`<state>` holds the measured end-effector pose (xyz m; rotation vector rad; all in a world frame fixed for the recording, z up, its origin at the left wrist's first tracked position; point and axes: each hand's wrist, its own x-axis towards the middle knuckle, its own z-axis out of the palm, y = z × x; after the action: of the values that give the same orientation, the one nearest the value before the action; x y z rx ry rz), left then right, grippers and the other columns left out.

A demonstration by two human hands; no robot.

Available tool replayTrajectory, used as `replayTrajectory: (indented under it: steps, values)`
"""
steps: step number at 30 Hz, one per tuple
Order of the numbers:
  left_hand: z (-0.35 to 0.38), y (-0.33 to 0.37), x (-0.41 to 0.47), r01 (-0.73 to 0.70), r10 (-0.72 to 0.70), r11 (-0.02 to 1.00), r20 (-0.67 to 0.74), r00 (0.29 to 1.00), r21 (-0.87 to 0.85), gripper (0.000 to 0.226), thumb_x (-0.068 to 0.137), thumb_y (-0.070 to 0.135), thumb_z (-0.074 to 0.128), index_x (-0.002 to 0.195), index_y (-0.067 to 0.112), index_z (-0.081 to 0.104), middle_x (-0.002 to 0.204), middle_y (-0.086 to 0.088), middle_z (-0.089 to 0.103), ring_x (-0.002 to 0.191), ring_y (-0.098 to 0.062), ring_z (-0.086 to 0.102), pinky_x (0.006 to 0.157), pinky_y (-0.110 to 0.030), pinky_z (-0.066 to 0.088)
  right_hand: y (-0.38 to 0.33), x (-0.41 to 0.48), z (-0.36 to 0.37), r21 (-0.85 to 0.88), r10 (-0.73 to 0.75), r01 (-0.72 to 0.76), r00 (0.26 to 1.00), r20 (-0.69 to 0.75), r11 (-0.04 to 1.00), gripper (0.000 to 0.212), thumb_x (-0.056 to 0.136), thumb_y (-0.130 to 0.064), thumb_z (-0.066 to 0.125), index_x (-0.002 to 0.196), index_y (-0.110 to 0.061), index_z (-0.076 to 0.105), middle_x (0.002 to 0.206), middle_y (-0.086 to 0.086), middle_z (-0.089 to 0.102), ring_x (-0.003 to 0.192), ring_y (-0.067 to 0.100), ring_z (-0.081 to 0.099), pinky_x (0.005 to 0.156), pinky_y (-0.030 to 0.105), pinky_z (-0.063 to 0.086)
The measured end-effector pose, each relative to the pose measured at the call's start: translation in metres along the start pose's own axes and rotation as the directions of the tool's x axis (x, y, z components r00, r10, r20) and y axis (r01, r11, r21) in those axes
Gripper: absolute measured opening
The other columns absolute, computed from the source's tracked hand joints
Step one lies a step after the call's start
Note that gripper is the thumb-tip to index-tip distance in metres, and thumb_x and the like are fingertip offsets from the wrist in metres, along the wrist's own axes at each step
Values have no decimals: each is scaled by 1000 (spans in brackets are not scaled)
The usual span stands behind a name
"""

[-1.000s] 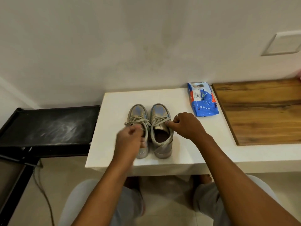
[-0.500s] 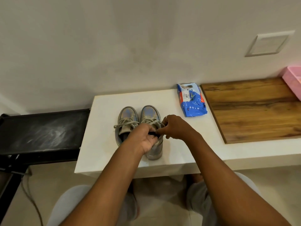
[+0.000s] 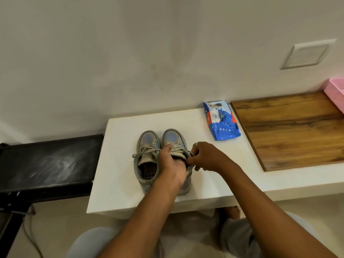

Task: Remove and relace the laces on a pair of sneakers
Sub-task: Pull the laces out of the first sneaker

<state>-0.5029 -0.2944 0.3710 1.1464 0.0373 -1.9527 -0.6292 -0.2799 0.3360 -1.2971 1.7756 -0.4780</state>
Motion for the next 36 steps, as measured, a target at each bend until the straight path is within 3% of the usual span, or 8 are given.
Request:
replayTrajectory:
  steps: [4,6,9,12,17,25,32,36]
  values:
    - [-9,4,4,22,-22,1000,101,995,-1,33,97,35,48,90,5,59,78,-12,59,74,-23,55,70,-32,46,2,0,-8,37,-44,45,999,-14,998,38,78,-51,72,84,-14,68,75,0,73,63,12,71,64,32,55]
    - [-10,3,13,-9,13,999,89,996,-46,32,97,36,49,94,6,61,85,-12,60,76,-22,56,73,-32,47,2,4,-20,122,-59,83,980,-189,989,39,85,-51,66,79,-13,71,73,-1,71,61,10,67,65,33,55]
    - [-5,-2,26,-48,49,995,13,999,-90,28,96,36,53,87,11,60,75,-7,56,67,-19,51,68,-32,45,15,24,-46,156,19,83,829,-560,984,28,93,-33,63,82,-7,68,80,1,69,74,12,62,61,28,50]
    - [-2,-4,35,-47,46,995,-15,999,-92,30,96,40,53,92,11,61,78,-7,58,71,-20,53,68,-32,46,45,56,-68,123,50,45,734,-677,991,14,96,-24,58,94,-14,66,101,3,69,97,13,64,60,25,51]
    - [3,-2,49,-23,25,994,22,999,-107,38,95,43,52,108,10,65,85,-8,61,70,-19,54,67,-30,46,86,95,-85,103,84,-16,707,-702,995,18,100,-15,54,116,-16,61,127,9,61,103,11,56,55,21,48]
    - [4,-3,59,12,-5,995,69,998,-102,52,96,48,49,126,8,61,96,-10,62,70,-18,55,62,-28,46,97,130,-87,-136,14,-128,777,-629,982,42,98,-18,58,140,-20,52,129,9,62,107,24,62,69,30,50]
    - [2,-3,62,9,-1,994,76,997,-111,53,96,49,48,128,8,61,109,-12,63,78,-19,57,68,-29,47,93,134,-81,-162,77,-259,717,-693,952,25,97,-26,60,117,-11,61,112,12,67,89,20,61,64,31,45]
    - [2,-2,61,-2,13,992,86,996,-126,54,96,51,48,127,9,62,126,-14,64,90,-22,58,74,-30,48,94,134,-80,-54,86,-180,686,-722,982,19,99,-27,56,106,-9,57,105,9,66,87,15,59,64,28,46]
